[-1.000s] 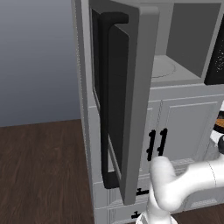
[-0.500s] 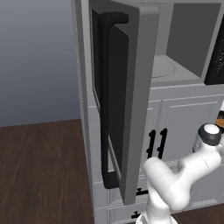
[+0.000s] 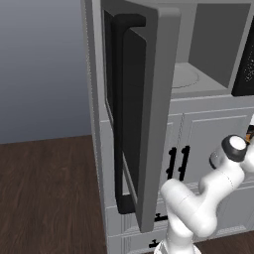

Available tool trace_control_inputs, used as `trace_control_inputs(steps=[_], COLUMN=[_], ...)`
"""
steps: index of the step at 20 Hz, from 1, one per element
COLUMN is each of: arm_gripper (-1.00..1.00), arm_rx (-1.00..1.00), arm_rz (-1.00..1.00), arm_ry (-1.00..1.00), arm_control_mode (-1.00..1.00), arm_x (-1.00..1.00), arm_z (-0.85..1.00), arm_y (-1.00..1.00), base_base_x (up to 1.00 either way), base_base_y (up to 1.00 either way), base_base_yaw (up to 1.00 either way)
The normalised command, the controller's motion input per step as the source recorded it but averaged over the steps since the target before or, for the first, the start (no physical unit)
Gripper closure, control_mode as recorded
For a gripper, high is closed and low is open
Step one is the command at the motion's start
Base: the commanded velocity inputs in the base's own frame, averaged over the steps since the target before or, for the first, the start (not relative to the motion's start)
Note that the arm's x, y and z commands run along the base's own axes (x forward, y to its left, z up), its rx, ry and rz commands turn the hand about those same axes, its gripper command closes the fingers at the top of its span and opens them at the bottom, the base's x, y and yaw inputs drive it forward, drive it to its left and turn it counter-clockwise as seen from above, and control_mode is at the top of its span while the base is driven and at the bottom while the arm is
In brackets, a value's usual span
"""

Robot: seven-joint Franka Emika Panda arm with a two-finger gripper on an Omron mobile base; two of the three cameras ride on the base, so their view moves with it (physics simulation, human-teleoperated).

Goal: Open the microwave, place the bowl with waffle inside the microwave, then close the microwave door and turn it on.

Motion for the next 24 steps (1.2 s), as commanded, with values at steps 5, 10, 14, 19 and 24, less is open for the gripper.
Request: trace_control_inputs(steps=[5, 10, 14, 19, 24], arm_gripper=[-1.0, 1.0, 1.0, 1.0, 1.0], arm_rx=[0.0, 0.0, 0.0, 0.0, 0.0], arm_rz=[0.0, 0.0, 0.0, 0.0, 0.05], arm_ry=[0.0, 0.0, 0.0, 0.0, -0.04], arm_control_mode=[-1.0, -1.0, -1.0, -1.0, -1.0], arm_x=[0.0, 0.0, 0.0, 0.0, -0.17], arm_z=[0.0, 0.0, 0.0, 0.0, 0.0], arm_y=[0.0, 0.0, 0.0, 0.0, -0.36], base_base_x=[0.0, 0.0, 0.0, 0.0, 0.0], base_base_y=[0.0, 0.0, 0.0, 0.0, 0.0], base_base_yaw=[0.0, 0.0, 0.0, 0.0, 0.0])
